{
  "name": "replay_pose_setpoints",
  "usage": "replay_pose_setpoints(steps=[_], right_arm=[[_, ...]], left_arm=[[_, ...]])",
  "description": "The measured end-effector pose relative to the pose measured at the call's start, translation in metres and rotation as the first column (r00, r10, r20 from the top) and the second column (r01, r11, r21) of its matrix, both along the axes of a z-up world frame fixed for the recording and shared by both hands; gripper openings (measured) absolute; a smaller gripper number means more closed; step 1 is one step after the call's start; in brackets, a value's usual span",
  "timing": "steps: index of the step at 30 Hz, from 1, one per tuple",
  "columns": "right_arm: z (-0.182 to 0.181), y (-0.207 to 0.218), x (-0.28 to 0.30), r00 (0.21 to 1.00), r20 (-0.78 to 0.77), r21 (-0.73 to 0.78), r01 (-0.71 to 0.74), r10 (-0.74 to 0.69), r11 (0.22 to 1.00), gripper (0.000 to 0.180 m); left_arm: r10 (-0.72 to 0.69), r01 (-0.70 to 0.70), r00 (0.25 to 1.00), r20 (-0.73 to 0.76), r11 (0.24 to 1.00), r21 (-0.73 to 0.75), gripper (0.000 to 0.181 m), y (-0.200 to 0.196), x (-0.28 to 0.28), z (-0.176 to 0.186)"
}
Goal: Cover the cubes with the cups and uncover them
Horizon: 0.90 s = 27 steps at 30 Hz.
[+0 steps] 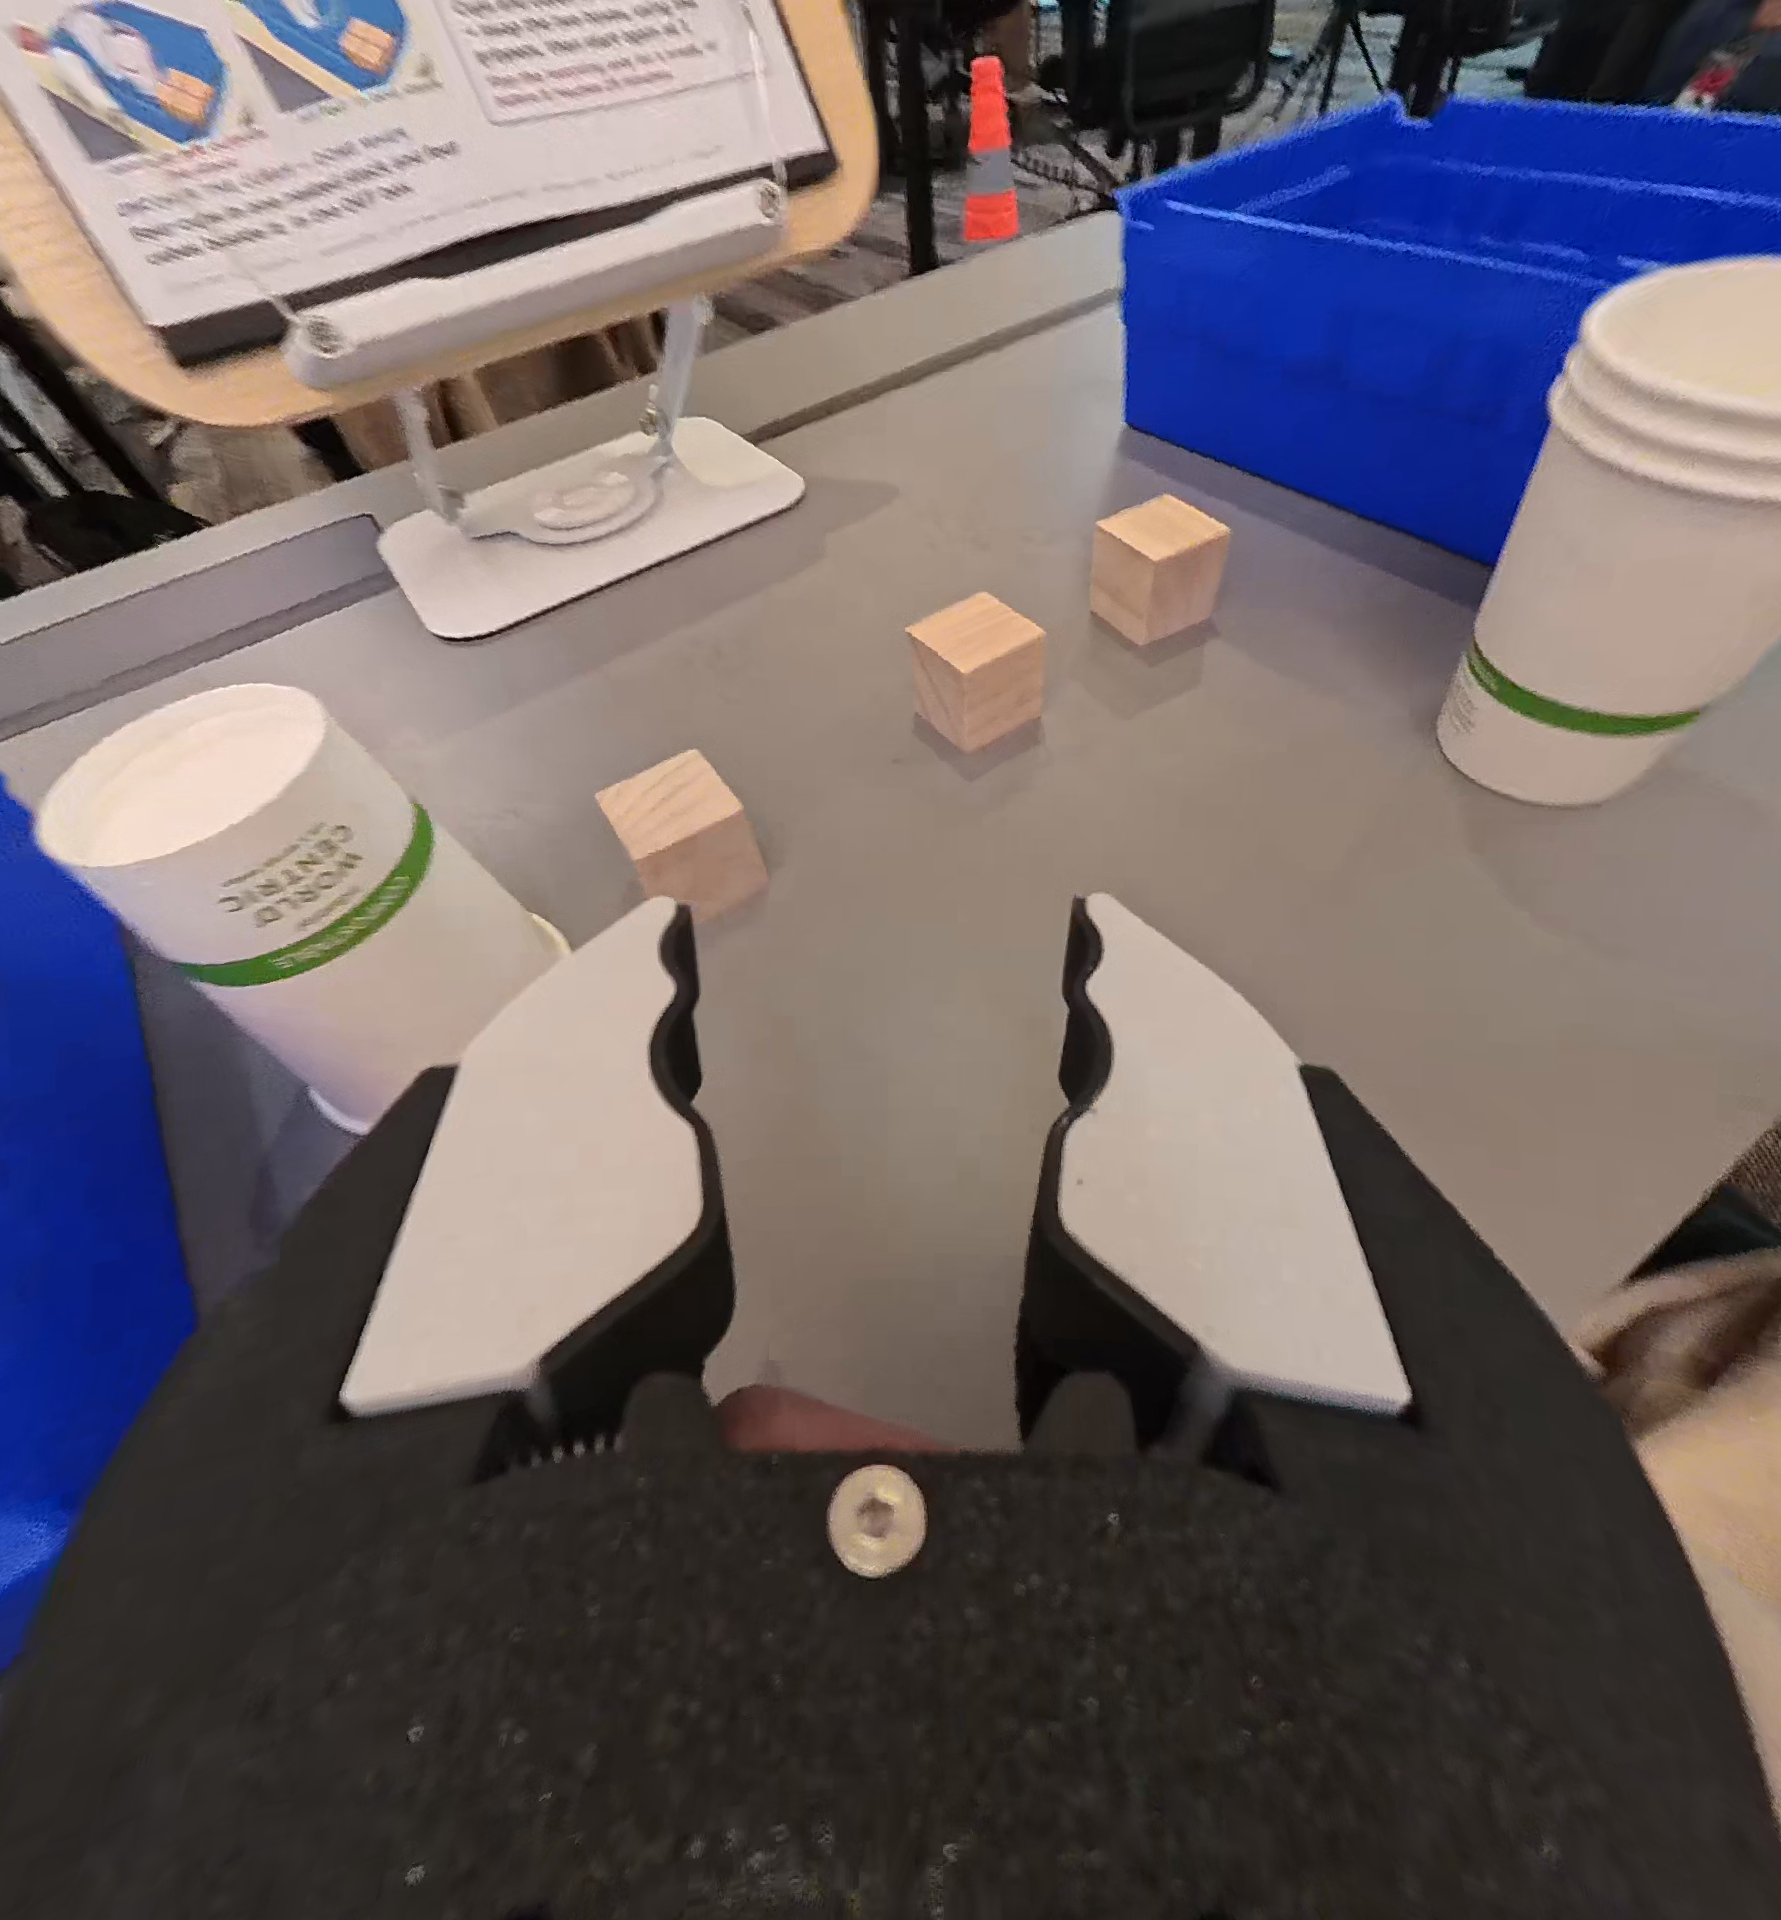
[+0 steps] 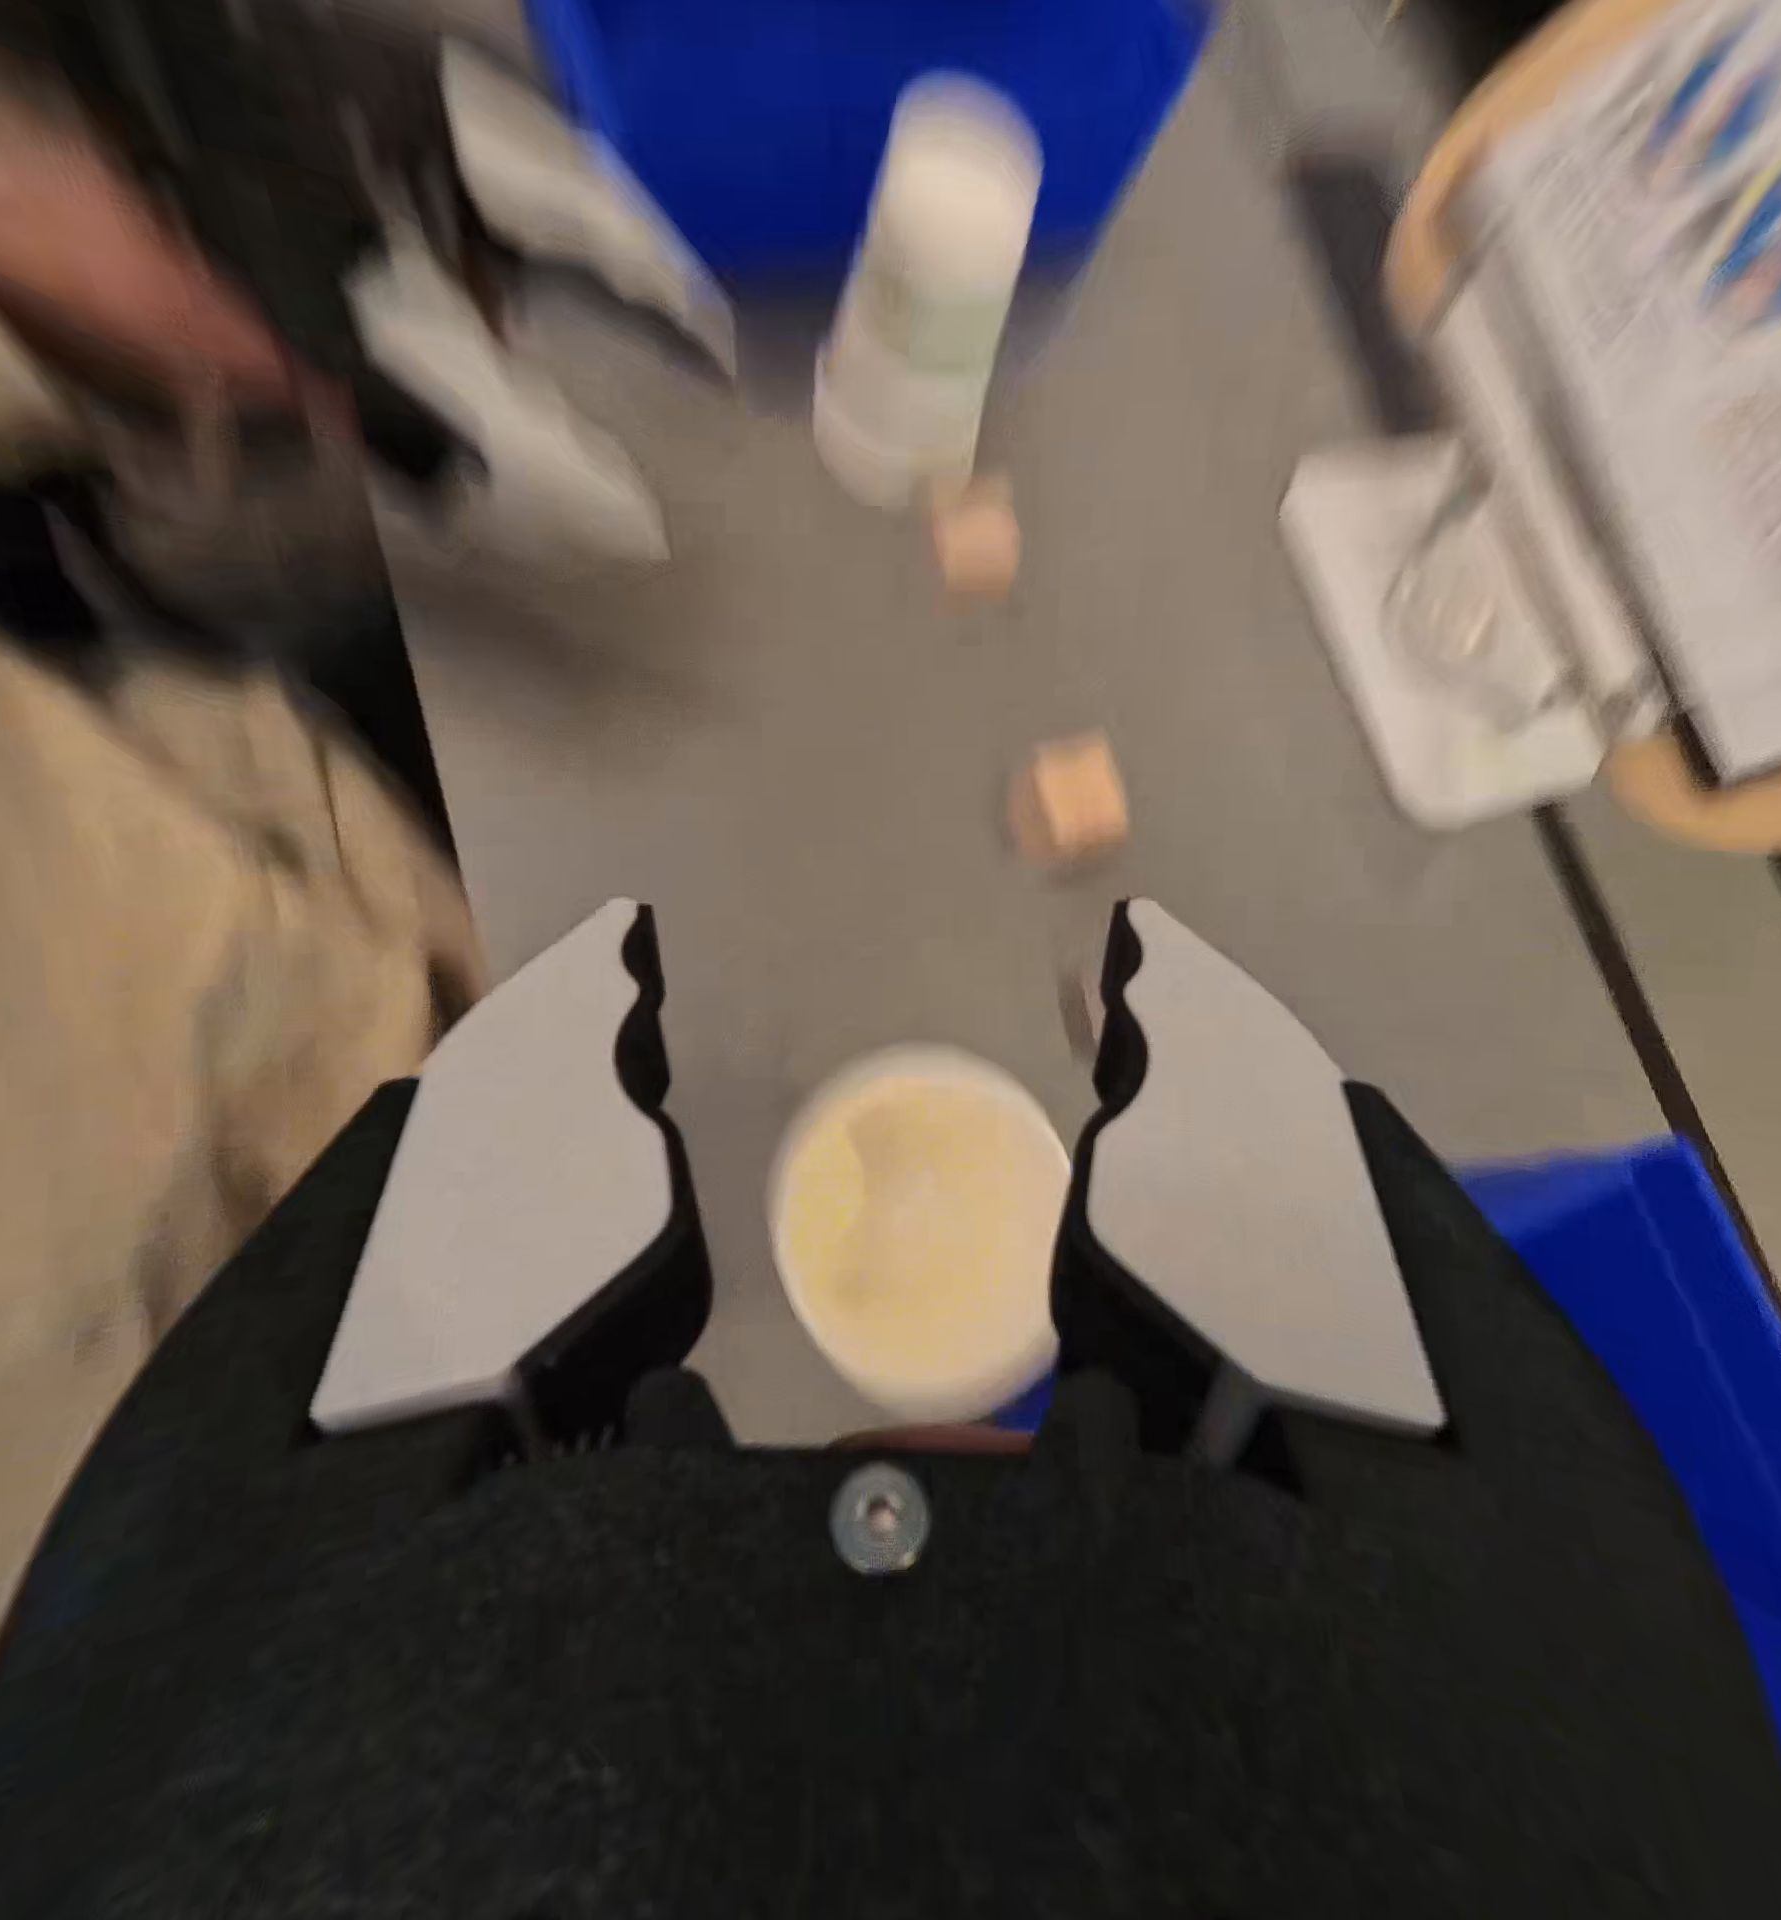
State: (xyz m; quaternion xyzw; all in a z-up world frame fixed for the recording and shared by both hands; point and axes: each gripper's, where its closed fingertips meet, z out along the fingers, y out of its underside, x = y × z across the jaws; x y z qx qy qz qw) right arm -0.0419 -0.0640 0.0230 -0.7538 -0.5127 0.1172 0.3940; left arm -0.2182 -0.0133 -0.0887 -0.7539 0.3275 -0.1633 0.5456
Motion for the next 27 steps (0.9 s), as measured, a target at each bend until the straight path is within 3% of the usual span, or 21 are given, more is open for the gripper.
replay_pose_setpoints(steps=[1,3,5,8,11,19,27], right_arm=[[0.01,-0.005,-0.021,0.981,-0.195,0.062,0.031,-0.018,0.998,0.077],[0.013,-0.022,-0.053,0.844,-0.536,0.119,0.109,-0.029,0.987,0.076],[-0.008,-0.038,-0.073,0.699,-0.715,0.143,0.196,-0.036,0.97,0.073],[-0.063,-0.042,-0.099,0.686,-0.725,0.16,0.254,-0.061,0.954,0.075],[-0.089,-0.045,-0.105,0.714,-0.7,0.177,0.215,-0.031,0.961,0.074],[-0.101,-0.049,-0.088,0.602,-0.795,0.022,0.155,-0.076,0.988,0.066],[-0.107,-0.05,-0.087,0.586,-0.805,-0.05,0.088,-0.093,0.995,0.065]], left_arm=[[0.028,-0.028,1.0,0.014,1.0,0.011,0.068,0.003,-0.005,0.004],[0.096,-0.098,0.994,0.047,0.995,0.031,0.069,0.011,-0.018,0.01],[0.178,-0.182,0.981,0.082,0.983,0.041,0.072,0.019,-0.033,0.012],[0.261,-0.263,0.961,0.095,0.965,0.006,0.074,0.029,-0.049,0.002],[0.332,-0.332,0.941,0.061,0.943,-0.009,0.078,0.04,-0.06,-0.011],[0.546,-0.547,0.837,-0.047,0.837,-0.008,0.089,0.11,-0.089,-0.031],[0.641,-0.641,0.768,-0.018,0.767,-0.026,0.089,0.154,-0.092,-0.031]])
